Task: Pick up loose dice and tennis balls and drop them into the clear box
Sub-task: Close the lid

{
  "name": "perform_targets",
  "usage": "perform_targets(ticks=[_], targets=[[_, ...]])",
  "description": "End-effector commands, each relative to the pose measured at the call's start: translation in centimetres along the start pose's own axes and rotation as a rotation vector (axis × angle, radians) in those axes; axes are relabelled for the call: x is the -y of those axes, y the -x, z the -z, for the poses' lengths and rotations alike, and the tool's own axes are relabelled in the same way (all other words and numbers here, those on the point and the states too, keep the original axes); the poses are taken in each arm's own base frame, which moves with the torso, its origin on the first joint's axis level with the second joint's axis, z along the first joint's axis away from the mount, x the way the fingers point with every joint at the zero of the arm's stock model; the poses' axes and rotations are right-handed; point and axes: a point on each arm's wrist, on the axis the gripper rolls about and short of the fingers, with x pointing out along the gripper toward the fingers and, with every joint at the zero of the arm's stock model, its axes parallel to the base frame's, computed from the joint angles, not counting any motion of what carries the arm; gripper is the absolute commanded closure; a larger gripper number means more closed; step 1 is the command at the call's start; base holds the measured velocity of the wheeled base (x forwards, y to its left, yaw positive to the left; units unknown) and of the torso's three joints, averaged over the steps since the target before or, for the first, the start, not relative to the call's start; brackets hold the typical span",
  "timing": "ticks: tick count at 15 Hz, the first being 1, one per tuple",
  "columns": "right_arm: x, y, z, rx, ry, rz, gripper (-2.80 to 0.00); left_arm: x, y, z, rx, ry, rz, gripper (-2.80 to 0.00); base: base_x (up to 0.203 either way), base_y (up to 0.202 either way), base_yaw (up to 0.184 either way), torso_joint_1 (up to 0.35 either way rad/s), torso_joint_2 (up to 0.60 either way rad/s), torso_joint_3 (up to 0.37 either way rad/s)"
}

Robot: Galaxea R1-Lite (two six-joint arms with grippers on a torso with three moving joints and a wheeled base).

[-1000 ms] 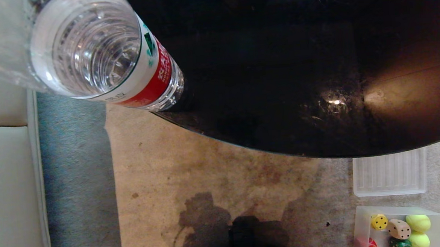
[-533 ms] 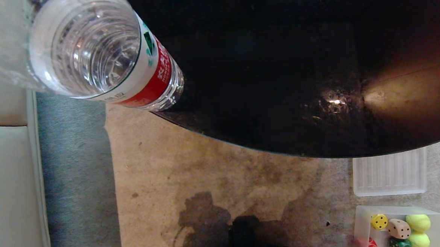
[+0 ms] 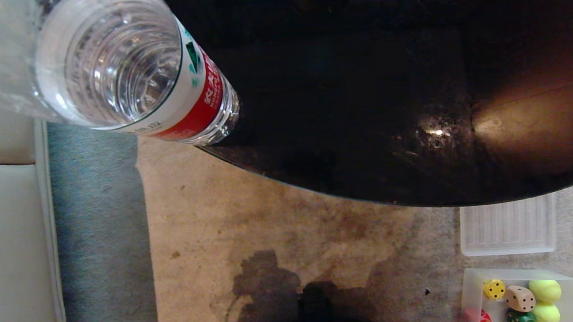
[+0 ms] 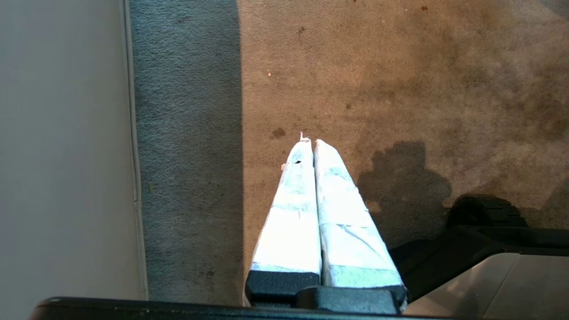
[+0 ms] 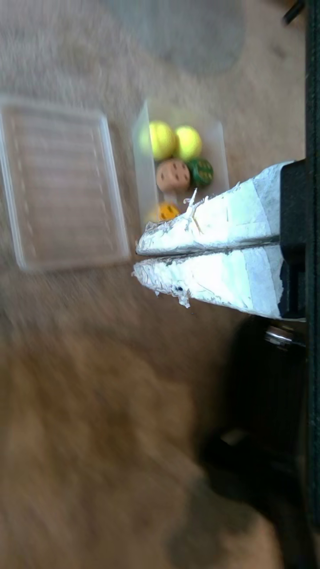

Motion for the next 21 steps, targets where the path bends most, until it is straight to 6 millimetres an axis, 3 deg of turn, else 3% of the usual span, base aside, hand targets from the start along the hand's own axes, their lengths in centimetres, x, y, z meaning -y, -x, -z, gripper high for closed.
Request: perform_targets(ticks=[1,3,12,16,21], targets=[[-0.3,-2.3,0.0,-0.079,0.011,0.038,0.0,0.0,0.0,0.0,0.0,0.0,0.0,0.0,0.0,0.0,0.0,0.0,0.0,0.0],[-0.3,-2.5,0.1,-0.087,0.013,0.053,0.0,0.0,0.0,0.0,0.0,0.0,0.0,0.0,0.0,0.0,0.0,0.0,0.0,0.0],[1.0,-7.4,1.4,-0.287,-0.012,0.219,0.0,0.0,0.0,0.0,0.0,0.0,0.0,0.0,0.0,0.0,0.0,0.0,0.0,0.0],[1.4,-8.2,2.1,-0.326,-0.016,0.241,0.0,0.0,0.0,0.0,0.0,0.0,0.0,0.0,0.0,0.0,0.0,0.0,0.0,0.0],[1.3,-7.1,1.7,-0.262,-0.023,0.198,0.0,0.0,0.0,0.0,0.0,0.0,0.0,0.0,0.0,0.0,0.0,0.0,0.0,0.0]])
